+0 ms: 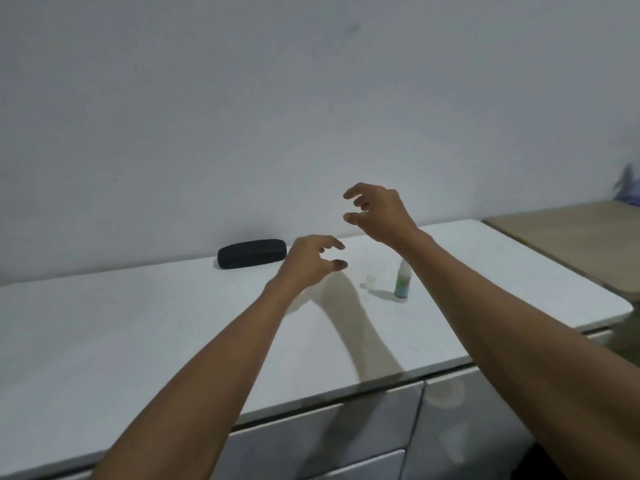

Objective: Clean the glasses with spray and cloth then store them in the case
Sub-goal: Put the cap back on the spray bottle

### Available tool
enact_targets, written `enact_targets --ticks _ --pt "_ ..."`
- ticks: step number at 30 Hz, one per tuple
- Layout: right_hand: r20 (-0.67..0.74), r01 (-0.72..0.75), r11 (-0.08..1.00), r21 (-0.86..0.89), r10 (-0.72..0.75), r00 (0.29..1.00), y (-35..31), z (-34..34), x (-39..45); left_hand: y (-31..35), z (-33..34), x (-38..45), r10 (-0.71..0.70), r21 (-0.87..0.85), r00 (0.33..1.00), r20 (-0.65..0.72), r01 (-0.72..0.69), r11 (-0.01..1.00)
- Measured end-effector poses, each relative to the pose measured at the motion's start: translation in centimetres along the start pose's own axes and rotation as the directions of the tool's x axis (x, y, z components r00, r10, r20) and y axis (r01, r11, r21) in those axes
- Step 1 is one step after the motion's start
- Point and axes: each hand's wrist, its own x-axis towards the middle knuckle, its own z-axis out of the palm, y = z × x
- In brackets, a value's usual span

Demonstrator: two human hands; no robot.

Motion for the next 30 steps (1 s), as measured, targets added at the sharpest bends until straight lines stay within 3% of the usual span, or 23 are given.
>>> enact_targets --ticks 4,8,14,17,19,22,25,30 --pt "-0.015 -0.109 0.994 0.025 0.109 0.994 2.9 -2.6 -3.4 2.1 4.2 -0.8 -0.01 -0.007 0.997 0.079 0.011 1.0" --pt "-0.016 -0.216 0.961 0.171 0.222 0.975 5.3 -2.8 -7.3 2.9 6.9 -1.0 -0.066 -0.035 0.995 0.08 0.069 0.997" --pt "-0.051 -0.278 0.924 0.262 0.301 0.952 8.4 -0.1 -11.9 3.0 8.1 -0.8 -0.028 0.103 0.999 0.029 0.025 0.994" --pt "-0.093 -0.279 0.933 0.228 0.306 0.947 9.0 0.6 -12.5 3.5 7.7 -0.7 -0.044 -0.086 0.997 -0.06 0.039 0.995" --pt "-0.094 -0.279 0.931 0.236 0.308 0.947 9.1 0.8 -12.4 4.3 7.2 -0.5 -0.075 -0.297 0.99 -0.119 0.036 0.954" --pt "-0.088 -0.275 0.927 0.253 0.306 0.948 9.2 0.8 -12.4 5.8 6.3 0.4 -0.059 -0.462 0.987 -0.15 -0.017 0.887" --pt "-0.093 -0.273 0.922 0.275 0.308 0.947 9.3 0.9 -12.4 7.5 6.0 0.5 0.006 -0.499 0.995 -0.101 -0.056 0.865" --pt "-0.094 -0.284 0.916 0.284 0.321 0.942 9.2 1.1 -12.4 8.0 6.9 0.1 0.074 -0.409 0.997 -0.015 -0.073 0.909"
